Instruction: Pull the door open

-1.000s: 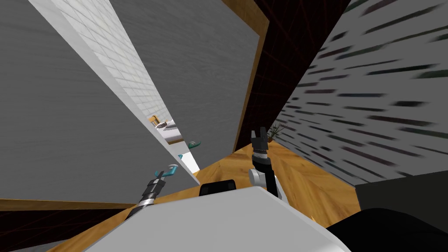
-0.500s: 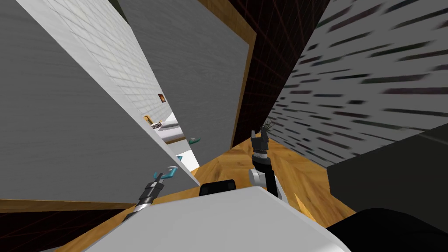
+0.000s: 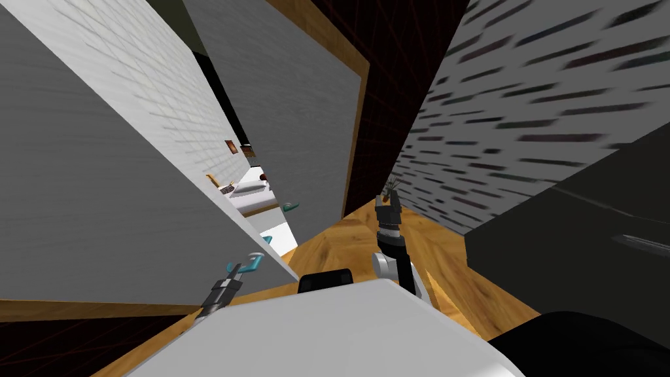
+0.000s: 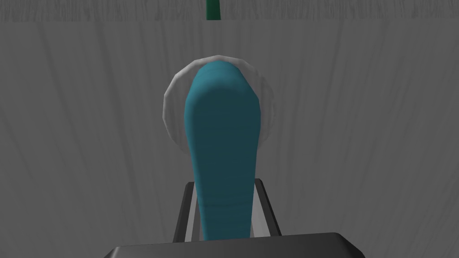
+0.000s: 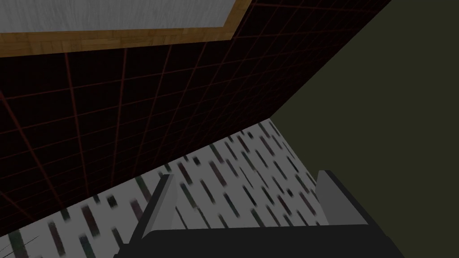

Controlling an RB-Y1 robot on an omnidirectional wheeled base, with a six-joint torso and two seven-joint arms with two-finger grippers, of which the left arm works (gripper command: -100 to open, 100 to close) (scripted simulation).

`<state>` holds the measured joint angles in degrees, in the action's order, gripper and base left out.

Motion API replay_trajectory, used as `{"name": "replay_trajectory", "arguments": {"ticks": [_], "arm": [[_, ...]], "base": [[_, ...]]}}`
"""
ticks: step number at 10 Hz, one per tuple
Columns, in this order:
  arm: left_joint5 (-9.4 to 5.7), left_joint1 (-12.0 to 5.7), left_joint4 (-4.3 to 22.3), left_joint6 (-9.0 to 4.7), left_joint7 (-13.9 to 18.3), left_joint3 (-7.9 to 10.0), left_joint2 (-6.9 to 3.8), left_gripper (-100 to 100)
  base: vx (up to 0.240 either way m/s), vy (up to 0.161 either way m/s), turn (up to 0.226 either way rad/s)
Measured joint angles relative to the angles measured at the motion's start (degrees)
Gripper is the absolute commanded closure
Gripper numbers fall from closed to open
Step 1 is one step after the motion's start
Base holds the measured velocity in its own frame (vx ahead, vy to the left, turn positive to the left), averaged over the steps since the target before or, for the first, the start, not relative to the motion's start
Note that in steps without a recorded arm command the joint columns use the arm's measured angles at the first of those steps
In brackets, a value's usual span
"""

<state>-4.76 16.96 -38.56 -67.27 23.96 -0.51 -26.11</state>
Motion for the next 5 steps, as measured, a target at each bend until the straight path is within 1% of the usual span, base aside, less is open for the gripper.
{"name": "replay_trajectory", "arguments": {"ticks": [1,2,3,4,5], "arm": [[0.12,-0.11,1.04,-1.13,0.27,-0.21,-0.23,100],[0.25,0.67,0.59,-1.69,0.59,-0.48,-0.51,100],[0.33,0.86,0.55,-1.67,0.65,-0.61,-0.46,100],[-0.46,-0.08,1.26,-1.27,0.22,-1.05,-0.39,100],[-1.26,-1.37,2.35,-1.14,-0.09,-1.52,-0.5,100]], "base": [[-0.193,0.064,-0.147],[-0.09,0.034,-0.029],[-0.161,0.027,-0.139],[-0.215,0.038,-0.189],[-0.213,0.023,-0.151]]}}
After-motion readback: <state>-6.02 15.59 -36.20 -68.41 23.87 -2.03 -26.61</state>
